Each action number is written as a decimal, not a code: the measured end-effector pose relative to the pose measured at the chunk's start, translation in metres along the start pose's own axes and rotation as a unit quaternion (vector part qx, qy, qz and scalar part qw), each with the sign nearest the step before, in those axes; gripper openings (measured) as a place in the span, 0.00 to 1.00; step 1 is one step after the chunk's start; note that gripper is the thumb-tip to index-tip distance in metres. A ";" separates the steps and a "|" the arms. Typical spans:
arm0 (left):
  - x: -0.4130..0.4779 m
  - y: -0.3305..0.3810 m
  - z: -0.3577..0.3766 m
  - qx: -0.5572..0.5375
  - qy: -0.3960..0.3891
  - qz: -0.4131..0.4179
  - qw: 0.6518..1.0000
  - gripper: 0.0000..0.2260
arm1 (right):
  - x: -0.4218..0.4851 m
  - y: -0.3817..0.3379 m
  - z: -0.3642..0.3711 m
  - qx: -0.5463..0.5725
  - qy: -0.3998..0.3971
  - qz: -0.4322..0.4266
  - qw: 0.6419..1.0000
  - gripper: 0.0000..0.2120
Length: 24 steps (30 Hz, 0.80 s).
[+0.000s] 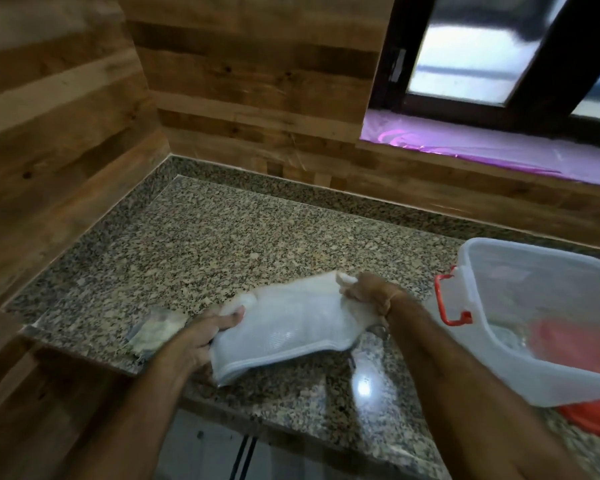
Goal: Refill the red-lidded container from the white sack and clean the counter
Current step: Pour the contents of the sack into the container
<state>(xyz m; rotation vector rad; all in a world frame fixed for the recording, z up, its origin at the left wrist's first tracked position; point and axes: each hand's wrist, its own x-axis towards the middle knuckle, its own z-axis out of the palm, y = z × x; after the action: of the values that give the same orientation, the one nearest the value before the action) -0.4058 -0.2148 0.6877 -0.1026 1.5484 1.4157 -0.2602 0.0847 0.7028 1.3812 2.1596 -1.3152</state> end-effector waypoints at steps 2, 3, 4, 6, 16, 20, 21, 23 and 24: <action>-0.015 0.033 0.015 0.011 0.010 0.055 0.998 0.22 | -0.011 -0.015 -0.026 0.087 0.021 -0.010 0.996 0.16; -0.024 0.051 0.026 0.018 0.012 0.083 0.996 0.21 | -0.020 -0.024 -0.044 0.113 0.031 -0.029 0.993 0.15; -0.032 0.068 0.036 0.022 0.008 0.108 0.994 0.21 | -0.029 -0.034 -0.062 0.126 0.042 -0.053 0.990 0.14; -0.049 0.098 0.066 0.023 -0.005 0.155 0.988 0.18 | -0.054 -0.049 -0.106 0.136 0.071 -0.126 0.980 0.08; -0.089 0.119 0.295 -0.035 -0.141 0.301 0.942 0.25 | -0.126 0.053 -0.310 0.282 0.210 -0.267 0.897 0.05; -0.079 0.076 0.376 -0.048 -0.142 0.328 0.933 0.18 | -0.116 0.128 -0.337 0.366 0.247 -0.275 0.854 0.08; -0.074 0.064 0.391 -0.048 -0.137 0.332 0.932 0.17 | -0.112 0.145 -0.338 0.390 0.250 -0.275 0.843 0.06; -0.067 0.041 0.412 -0.025 -0.117 0.349 0.930 0.16 | -0.108 0.172 -0.334 0.442 0.253 -0.273 0.816 0.06; -0.062 0.031 0.417 0.004 -0.098 0.365 0.926 0.17 | -0.104 0.184 -0.329 0.466 0.244 -0.276 0.805 0.09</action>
<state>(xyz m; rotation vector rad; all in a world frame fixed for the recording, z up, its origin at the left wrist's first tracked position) -0.1501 0.0915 0.8268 0.6693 1.4828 1.9124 0.0229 0.3107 0.8493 1.5425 2.4393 -2.7925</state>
